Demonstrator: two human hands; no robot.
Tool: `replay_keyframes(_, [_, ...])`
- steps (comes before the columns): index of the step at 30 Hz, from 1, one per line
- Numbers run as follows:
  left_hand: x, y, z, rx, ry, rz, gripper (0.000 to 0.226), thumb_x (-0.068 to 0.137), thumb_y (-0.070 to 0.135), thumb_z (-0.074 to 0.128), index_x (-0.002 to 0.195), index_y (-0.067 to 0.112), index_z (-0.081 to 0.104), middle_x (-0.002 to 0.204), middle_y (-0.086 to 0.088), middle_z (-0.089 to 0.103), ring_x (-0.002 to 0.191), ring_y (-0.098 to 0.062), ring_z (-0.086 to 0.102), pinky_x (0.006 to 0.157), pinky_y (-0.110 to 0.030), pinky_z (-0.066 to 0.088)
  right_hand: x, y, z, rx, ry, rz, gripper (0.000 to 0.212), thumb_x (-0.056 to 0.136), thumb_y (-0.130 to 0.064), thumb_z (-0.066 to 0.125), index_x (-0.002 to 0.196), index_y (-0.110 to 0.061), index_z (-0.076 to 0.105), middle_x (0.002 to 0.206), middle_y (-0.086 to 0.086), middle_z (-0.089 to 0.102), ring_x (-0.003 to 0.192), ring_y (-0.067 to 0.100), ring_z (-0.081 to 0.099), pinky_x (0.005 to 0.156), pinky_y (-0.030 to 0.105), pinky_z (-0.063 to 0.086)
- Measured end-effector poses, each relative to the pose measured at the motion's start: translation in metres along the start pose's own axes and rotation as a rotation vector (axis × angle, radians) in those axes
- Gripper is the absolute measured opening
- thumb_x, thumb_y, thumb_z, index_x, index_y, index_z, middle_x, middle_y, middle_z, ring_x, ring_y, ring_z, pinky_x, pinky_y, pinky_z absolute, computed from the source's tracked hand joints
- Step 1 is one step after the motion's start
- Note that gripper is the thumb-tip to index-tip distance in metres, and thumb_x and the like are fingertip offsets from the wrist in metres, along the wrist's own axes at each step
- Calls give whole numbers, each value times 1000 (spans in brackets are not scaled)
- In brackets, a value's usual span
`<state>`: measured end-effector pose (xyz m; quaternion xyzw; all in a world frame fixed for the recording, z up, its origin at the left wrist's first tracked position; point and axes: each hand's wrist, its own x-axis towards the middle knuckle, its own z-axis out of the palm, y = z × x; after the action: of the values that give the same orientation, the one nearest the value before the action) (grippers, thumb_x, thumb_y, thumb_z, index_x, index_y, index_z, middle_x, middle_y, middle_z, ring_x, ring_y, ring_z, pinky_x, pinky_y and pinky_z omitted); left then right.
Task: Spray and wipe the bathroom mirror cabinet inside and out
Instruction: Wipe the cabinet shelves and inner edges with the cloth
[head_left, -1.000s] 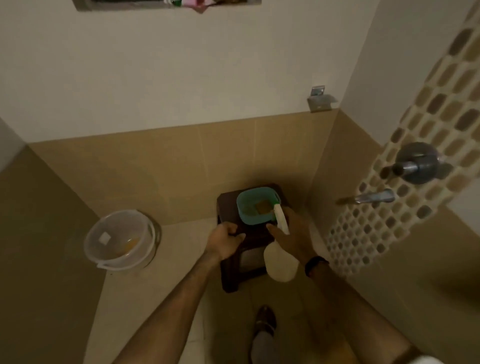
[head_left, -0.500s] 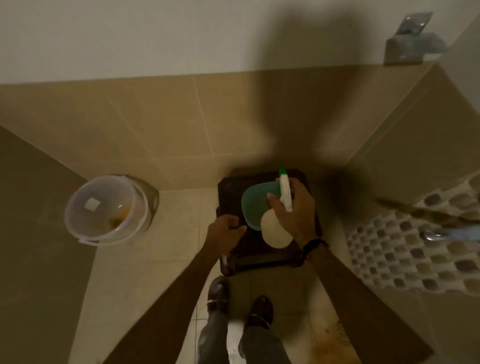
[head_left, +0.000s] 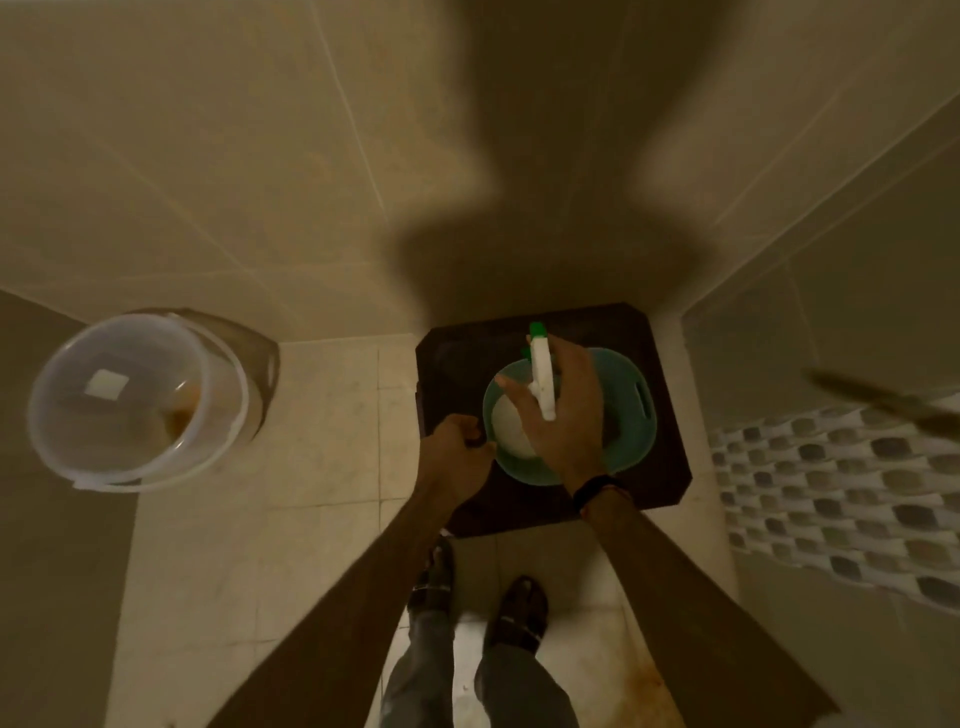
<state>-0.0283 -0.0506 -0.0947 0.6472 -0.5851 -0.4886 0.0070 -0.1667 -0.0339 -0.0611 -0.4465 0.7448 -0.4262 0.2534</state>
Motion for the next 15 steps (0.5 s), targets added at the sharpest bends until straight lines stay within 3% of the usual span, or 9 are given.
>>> replay_keyframes(4, [4, -4, 6, -24, -2, 1, 33, 91, 25, 65, 122, 16, 57, 117, 3, 65, 98, -8, 56, 69, -10, 36, -14, 15, 10, -30, -55, 29, 62, 74, -33, 83, 122, -3, 55, 114, 12, 58, 103, 20, 54, 91, 21, 43])
replay_keyframes(7, [5, -2, 9, -24, 4, 29, 28, 92, 21, 62, 119, 16, 61, 117, 2, 67, 95, -4, 54, 69, -8, 35, -19, 20, 10, -8, -87, 28, 59, 77, -33, 80, 122, -4, 54, 115, 10, 56, 104, 17, 52, 91, 9, 38])
replay_keyframes(9, [4, -1, 9, -33, 6, 25, 29, 92, 18, 62, 120, 15, 60, 117, 1, 67, 93, -5, 54, 64, -5, 35, -21, 22, 8, 18, -117, 44, 60, 79, -36, 77, 124, -5, 52, 117, 9, 54, 106, 17, 52, 94, 17, 43])
replay_keyframes(10, [3, 0, 9, -41, 8, 23, 30, 91, 17, 62, 121, 14, 59, 117, 0, 67, 92, -6, 54, 62, -6, 35, -22, 24, 6, 28, -144, 53, 65, 79, -40, 75, 127, -5, 50, 121, 9, 53, 109, 18, 52, 96, 20, 43])
replay_keyframes(13, [2, 2, 9, -61, 11, 18, 31, 90, 16, 63, 121, 13, 58, 114, 1, 65, 91, -8, 54, 62, -9, 36, -25, 27, -2, 75, -234, 74, 87, 73, -56, 70, 140, -9, 41, 135, 5, 47, 123, 12, 46, 101, 7, 35])
replay_keyframes(15, [2, 4, 8, -52, 6, 15, 32, 90, 17, 64, 121, 12, 57, 111, 4, 63, 91, -8, 54, 61, -8, 36, -25, 32, -9, 72, -285, 85, 93, 71, -59, 73, 144, -13, 37, 138, 2, 44, 125, 11, 45, 104, 12, 36])
